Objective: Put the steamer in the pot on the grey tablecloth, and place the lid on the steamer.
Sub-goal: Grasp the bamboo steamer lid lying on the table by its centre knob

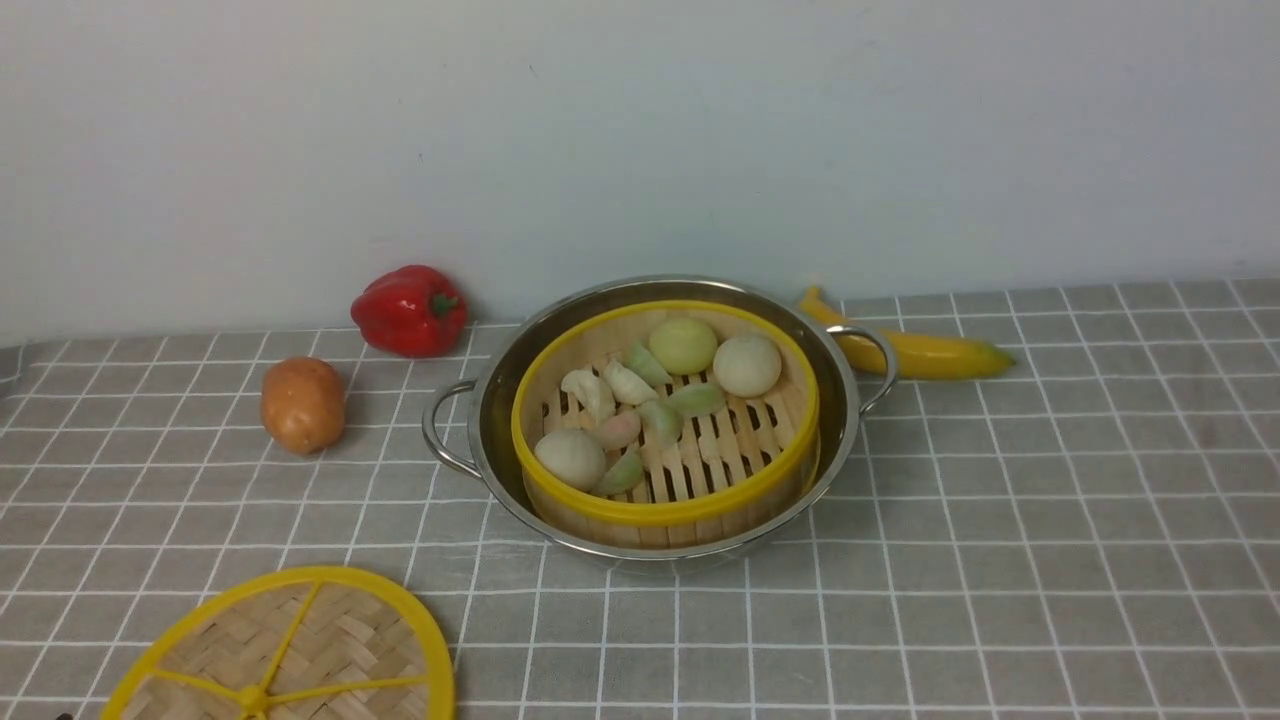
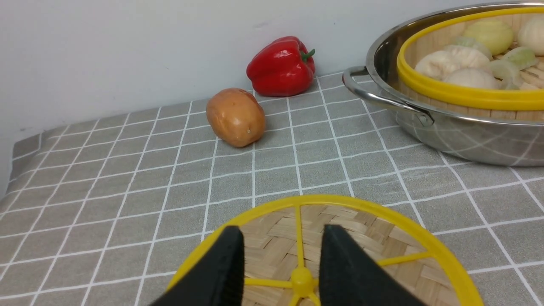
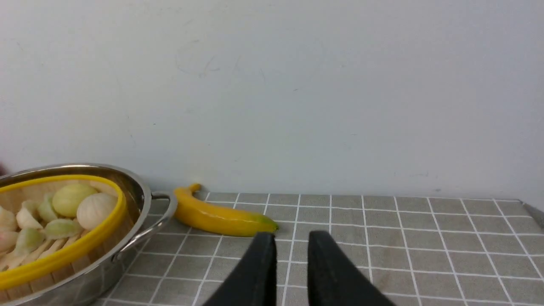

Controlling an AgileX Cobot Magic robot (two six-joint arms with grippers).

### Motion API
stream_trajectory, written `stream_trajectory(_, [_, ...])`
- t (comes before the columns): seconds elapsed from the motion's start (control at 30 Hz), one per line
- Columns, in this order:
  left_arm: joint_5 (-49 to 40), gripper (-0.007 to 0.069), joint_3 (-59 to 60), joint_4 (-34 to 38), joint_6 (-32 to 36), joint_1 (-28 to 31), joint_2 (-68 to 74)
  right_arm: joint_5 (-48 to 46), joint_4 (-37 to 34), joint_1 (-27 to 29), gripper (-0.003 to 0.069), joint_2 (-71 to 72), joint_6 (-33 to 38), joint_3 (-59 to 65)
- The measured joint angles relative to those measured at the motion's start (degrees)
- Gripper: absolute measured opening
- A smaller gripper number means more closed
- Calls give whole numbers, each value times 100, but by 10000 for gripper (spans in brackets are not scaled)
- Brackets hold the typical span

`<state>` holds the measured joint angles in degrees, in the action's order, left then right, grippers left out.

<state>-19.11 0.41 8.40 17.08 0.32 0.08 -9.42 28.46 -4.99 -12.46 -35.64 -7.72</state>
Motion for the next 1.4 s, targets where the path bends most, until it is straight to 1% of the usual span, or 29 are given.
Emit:
stream_trajectory(0.07, [0, 243, 0, 0, 0, 0, 0, 9, 15, 0, 153, 498, 0, 385])
stream_trajectory(0.23, [0, 243, 0, 0, 0, 0, 0, -66, 5, 0, 175, 1173, 0, 805])
stream_trajectory(0.37, [0, 243, 0, 0, 0, 0, 0, -422, -120, 0, 191, 1222, -1, 809])
stream_trajectory(0.47, [0, 243, 0, 0, 0, 0, -8, -887, -384, 0, 206, 1222, -11, 816])
stream_trajectory(0.53, [0, 243, 0, 0, 0, 0, -8, -974, -477, 0, 214, 1222, -11, 817])
stream_trajectory(0.77, [0, 243, 0, 0, 0, 0, -8, -947, -853, 0, 238, 1222, -11, 822])
stream_trajectory(1.07, [0, 243, 0, 0, 0, 0, -8, -302, -1034, 0, 240, 1222, 3, 822])
stream_trajectory(1.13, [0, 243, 0, 0, 0, 0, -8, -324, -1284, 0, 240, 1222, 273, 822])
stream_trajectory(1.2, [0, 243, 0, 0, 0, 0, -8, -456, -1824, 0, 240, 1227, 911, 822])
stream_trajectory(1.33, [0, 243, 0, 0, 0, 0, -8, -920, -3108, 0, 240, 1227, 2684, 822])
stream_trajectory(1.4, [0, 243, 0, 0, 0, 0, -8, -954, -3393, 0, 240, 1227, 3320, 822])
